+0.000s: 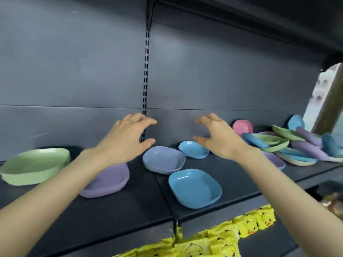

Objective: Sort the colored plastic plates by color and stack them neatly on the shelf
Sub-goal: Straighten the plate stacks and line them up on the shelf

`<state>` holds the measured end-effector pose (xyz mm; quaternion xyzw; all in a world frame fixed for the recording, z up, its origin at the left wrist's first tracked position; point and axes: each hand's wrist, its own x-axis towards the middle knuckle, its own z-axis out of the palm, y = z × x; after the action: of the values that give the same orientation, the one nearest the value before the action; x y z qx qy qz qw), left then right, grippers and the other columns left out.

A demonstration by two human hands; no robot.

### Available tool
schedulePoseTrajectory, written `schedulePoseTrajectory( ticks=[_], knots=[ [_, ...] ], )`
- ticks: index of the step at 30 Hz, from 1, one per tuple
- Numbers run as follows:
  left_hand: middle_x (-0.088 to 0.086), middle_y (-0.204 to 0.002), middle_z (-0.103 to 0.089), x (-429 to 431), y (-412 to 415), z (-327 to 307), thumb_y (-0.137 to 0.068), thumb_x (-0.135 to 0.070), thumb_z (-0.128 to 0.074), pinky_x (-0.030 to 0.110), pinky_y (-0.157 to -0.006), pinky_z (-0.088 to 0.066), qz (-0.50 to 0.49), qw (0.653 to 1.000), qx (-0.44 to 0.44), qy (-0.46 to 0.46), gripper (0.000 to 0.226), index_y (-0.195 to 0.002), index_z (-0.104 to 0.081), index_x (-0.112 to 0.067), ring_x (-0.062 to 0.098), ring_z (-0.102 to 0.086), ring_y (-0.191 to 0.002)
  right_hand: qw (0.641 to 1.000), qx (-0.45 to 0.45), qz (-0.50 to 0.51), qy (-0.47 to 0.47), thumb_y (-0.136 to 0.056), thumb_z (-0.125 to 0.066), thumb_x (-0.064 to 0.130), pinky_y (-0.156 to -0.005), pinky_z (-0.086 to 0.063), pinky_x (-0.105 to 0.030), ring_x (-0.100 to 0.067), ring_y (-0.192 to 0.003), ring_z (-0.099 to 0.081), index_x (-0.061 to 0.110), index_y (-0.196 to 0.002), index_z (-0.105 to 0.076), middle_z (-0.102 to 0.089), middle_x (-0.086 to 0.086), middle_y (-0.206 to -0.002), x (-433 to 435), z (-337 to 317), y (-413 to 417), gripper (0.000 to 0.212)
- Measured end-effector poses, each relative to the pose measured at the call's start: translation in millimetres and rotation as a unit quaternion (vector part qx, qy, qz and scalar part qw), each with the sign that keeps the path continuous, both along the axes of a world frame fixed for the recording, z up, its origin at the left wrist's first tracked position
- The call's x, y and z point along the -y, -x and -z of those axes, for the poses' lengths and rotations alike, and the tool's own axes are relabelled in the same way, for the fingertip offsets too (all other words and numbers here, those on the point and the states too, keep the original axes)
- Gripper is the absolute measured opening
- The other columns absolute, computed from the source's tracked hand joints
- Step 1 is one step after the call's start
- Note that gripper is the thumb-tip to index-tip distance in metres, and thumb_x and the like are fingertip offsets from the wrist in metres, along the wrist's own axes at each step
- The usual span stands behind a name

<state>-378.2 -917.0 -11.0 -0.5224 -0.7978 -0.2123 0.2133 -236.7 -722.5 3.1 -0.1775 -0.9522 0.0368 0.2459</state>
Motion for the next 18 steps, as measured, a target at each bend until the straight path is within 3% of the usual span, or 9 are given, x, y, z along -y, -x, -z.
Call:
schedulePoseTrajectory(
  ticks=[8,14,18],
  knots=[
    [-0.009,-0.131,-0.043,-84,-108,19,-0.090,-0.039,-0.054,0.032,-0.103,-0.031,0.047,0.999,0.017,0.011,0.050,-0.137,-0.040,-0.029,0.013,-0.037,-0.121,0.999,0.027,0.042,-0.004,-0.087,-0.060,0.029,-0.092,-0.043,-0.035,-0.026,-0.114,-0.050,0.018,-0.129,-0.051,-0.043,-0.001,-0.134,-81,16,-119,0.044],
    [-0.009,-0.133,-0.043,-153,-138,0,-0.092,-0.039,-0.051,0.028,-0.101,-0.030,0.069,0.997,0.000,0.017,0.049,-0.138,-0.039,-0.029,0.013,-0.035,-0.123,0.998,0.023,0.054,-0.004,-0.088,-0.059,0.026,-0.092,-0.041,-0.031,-0.023,-0.115,-0.048,0.018,-0.130,-0.051,-0.042,0.000,-0.133,-143,10,-150,0.043],
    [-0.009,-0.131,-0.044,-204,-138,-4,-0.092,-0.041,-0.050,0.027,-0.098,-0.030,0.070,0.997,-0.016,0.024,0.048,-0.137,-0.039,-0.029,0.013,-0.036,-0.119,0.998,0.026,0.062,-0.010,-0.089,-0.059,0.030,-0.095,-0.042,-0.038,-0.025,-0.121,-0.045,0.020,-0.130,-0.050,-0.041,0.000,-0.136,-188,5,-154,0.043]
  ],
)
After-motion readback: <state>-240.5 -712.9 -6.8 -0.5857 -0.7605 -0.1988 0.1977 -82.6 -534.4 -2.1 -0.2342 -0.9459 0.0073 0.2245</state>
